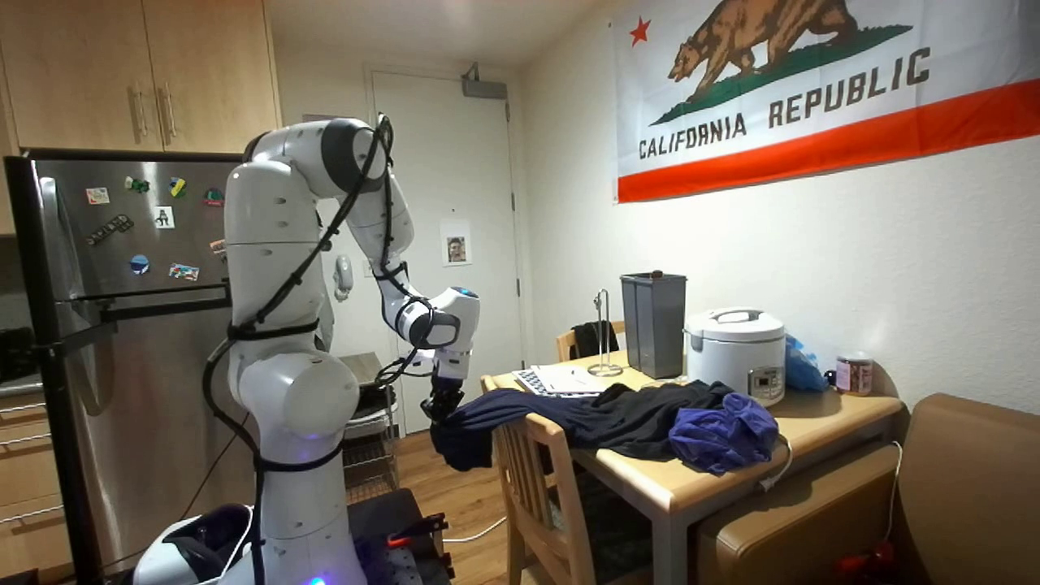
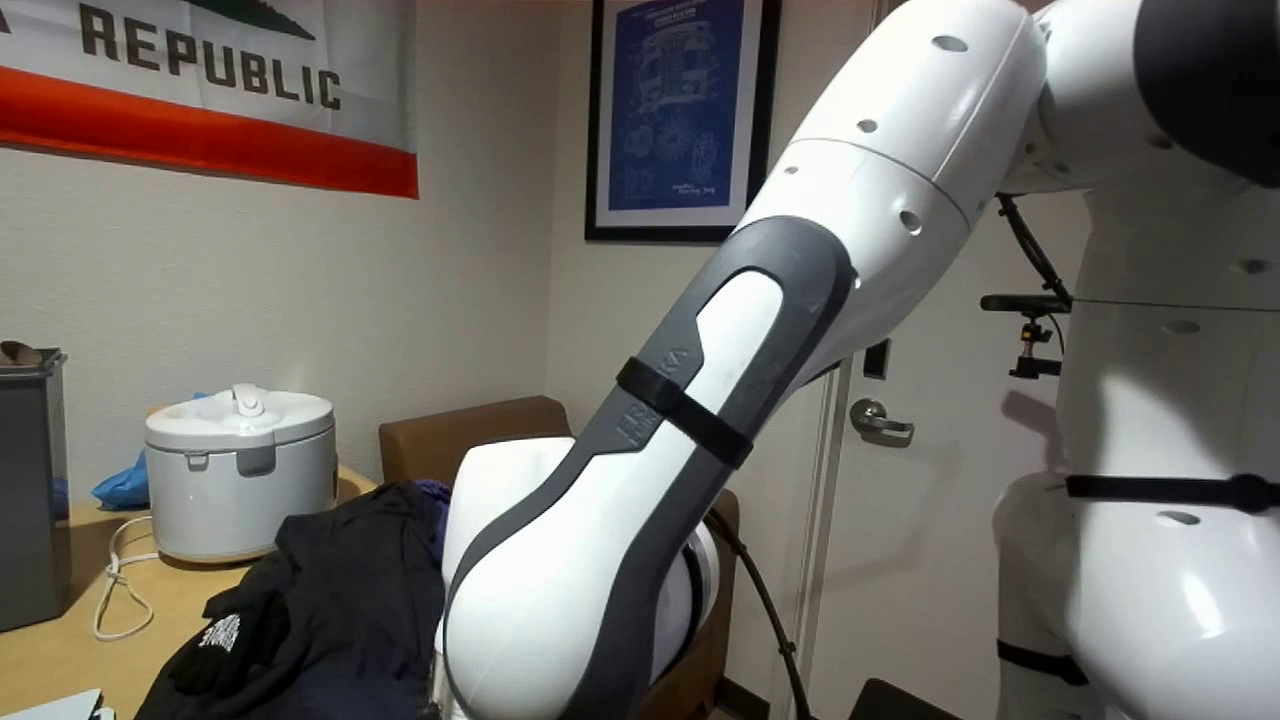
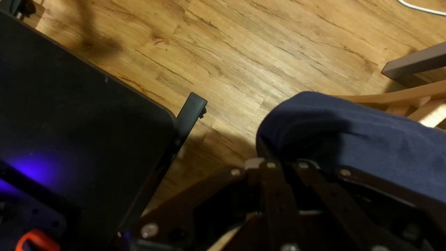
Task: Pick up the black cloth from the table and put it on the chair back.
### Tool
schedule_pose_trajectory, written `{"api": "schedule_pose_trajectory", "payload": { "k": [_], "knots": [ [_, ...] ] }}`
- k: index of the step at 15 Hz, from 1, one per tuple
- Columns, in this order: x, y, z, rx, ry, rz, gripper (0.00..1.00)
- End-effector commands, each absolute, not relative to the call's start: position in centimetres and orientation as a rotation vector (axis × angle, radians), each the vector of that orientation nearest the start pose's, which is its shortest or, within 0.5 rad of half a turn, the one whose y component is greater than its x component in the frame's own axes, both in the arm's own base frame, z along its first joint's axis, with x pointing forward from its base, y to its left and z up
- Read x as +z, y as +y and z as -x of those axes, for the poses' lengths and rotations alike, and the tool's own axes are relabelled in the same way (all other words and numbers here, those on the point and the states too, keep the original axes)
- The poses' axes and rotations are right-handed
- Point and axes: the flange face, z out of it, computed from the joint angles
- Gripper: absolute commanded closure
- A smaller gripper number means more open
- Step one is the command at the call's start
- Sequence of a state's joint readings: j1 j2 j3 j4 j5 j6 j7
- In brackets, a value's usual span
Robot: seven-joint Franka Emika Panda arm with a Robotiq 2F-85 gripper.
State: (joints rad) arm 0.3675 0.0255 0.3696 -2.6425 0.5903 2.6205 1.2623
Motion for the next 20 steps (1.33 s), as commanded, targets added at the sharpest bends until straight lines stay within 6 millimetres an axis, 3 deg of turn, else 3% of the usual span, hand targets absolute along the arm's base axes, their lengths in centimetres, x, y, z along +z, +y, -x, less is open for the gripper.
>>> {"api": "schedule_pose_trajectory", "payload": {
  "k": [1, 4, 6, 8, 16, 20],
  "knots": [
    [21.3, 27.8, -31.0, 0.435, 1.502, 2.588, 0.99],
    [20.7, 27.6, -30.9, 0.439, 1.513, 2.57, 0.94],
    [20.5, 27.5, -31.0, 0.451, 1.51, 2.561, 0.69],
    [20.5, 27.4, -30.9, 0.455, 1.505, 2.552, 0.58],
    [22.5, 26.4, -30.2, 0.388, 1.536, 2.486, 0.01],
    [24.6, 25.3, -30.0, 0.23, 1.577, 2.384, 0.0]
  ]
}}
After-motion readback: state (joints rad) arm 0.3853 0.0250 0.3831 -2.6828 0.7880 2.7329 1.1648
